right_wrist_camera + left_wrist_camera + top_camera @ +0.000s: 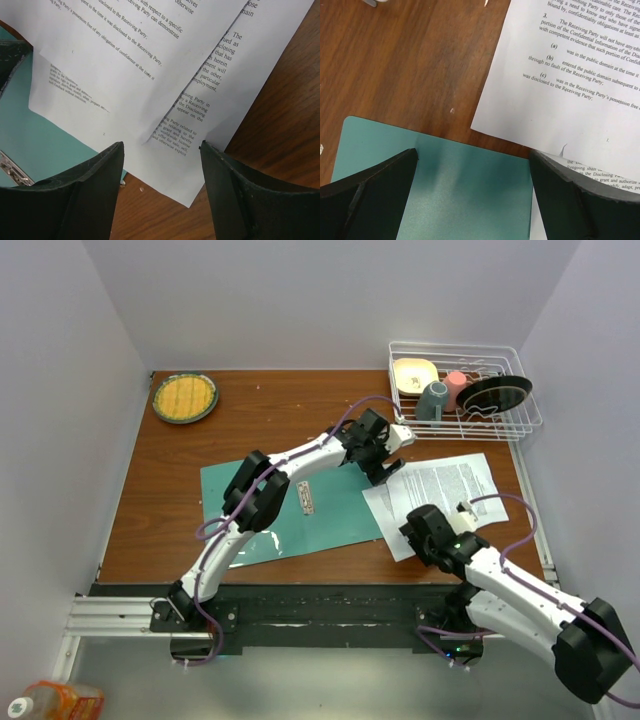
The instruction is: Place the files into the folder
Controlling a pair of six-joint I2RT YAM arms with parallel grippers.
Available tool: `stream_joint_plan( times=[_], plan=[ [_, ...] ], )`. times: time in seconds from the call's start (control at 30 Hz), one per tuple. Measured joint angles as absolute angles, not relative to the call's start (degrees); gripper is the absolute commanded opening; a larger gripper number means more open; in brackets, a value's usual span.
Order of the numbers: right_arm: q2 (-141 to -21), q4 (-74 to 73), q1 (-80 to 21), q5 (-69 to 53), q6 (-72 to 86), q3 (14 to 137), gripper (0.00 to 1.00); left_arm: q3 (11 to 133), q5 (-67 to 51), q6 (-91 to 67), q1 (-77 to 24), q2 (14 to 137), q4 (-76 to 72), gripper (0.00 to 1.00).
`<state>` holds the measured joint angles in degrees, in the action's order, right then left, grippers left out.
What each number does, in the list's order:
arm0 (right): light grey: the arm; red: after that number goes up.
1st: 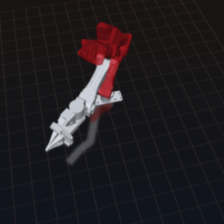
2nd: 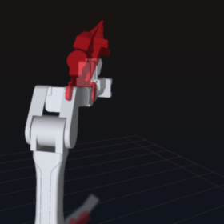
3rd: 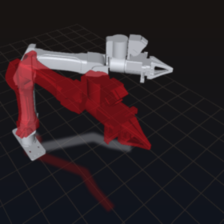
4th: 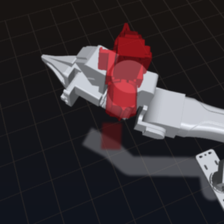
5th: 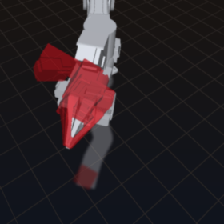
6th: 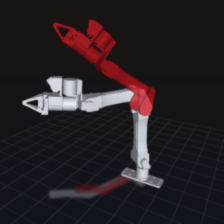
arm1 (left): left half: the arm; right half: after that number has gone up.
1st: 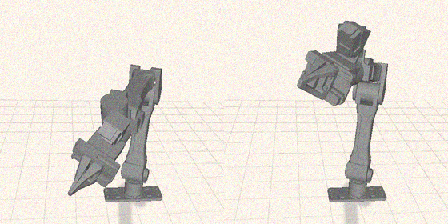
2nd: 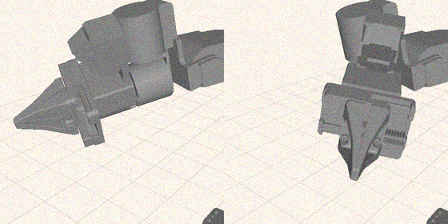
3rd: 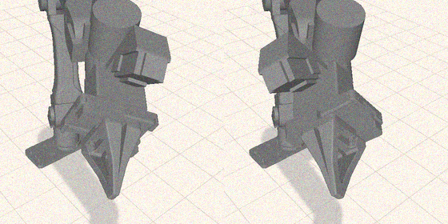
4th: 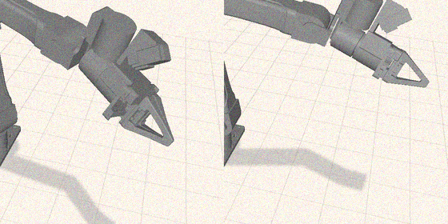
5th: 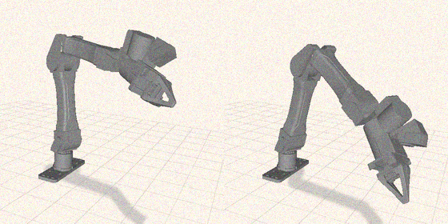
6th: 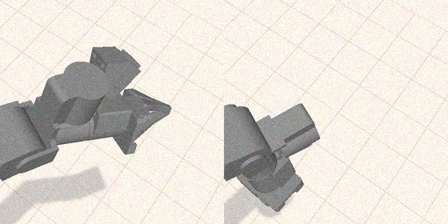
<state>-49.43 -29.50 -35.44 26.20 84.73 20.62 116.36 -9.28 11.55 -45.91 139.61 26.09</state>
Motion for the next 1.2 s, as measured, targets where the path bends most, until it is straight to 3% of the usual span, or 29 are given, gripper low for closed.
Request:
stream_joint_plan(
  times=[0.43, 1.2],
  plan=[
    [-52.3, -29.1, -35.3, 25.9, 82.3, 21.8, 0.66, 112.7, -16.6, 10.8, -45.7, 136.4, 22.9, 1.00],
    [-49.5, -29.5, -35.2, 24.4, 80.9, 21.2, 0.66, 118.4, -6.6, 9.4, -47.4, 143.0, 18.0, 1.00]
  ],
)
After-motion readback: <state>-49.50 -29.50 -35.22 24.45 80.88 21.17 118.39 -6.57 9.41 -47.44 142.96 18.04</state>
